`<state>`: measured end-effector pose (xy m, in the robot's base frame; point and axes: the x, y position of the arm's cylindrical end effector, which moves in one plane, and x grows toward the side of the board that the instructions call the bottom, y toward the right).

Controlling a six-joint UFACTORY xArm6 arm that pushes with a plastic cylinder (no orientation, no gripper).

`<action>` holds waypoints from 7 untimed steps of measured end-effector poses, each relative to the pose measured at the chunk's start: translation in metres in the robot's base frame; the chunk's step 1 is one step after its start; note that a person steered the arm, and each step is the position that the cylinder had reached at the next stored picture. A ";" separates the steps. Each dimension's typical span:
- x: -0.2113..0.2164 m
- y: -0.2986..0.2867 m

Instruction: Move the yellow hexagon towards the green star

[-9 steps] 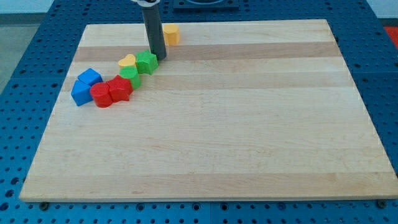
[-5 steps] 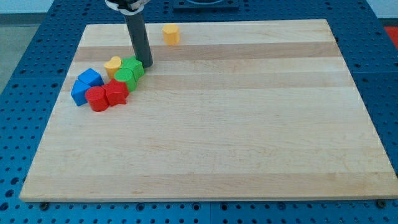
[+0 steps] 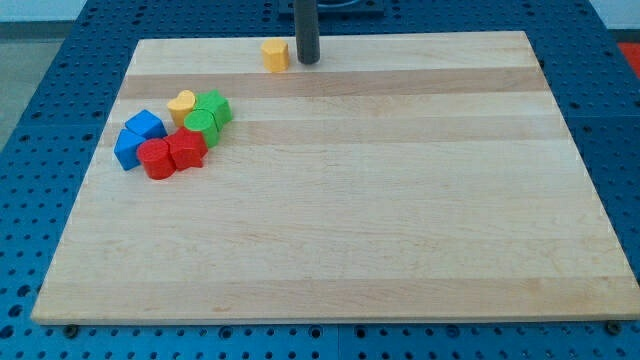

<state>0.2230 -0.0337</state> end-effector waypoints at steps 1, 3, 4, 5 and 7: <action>-0.007 -0.015; 0.009 -0.054; 0.021 -0.073; 0.035 -0.090; 0.043 -0.130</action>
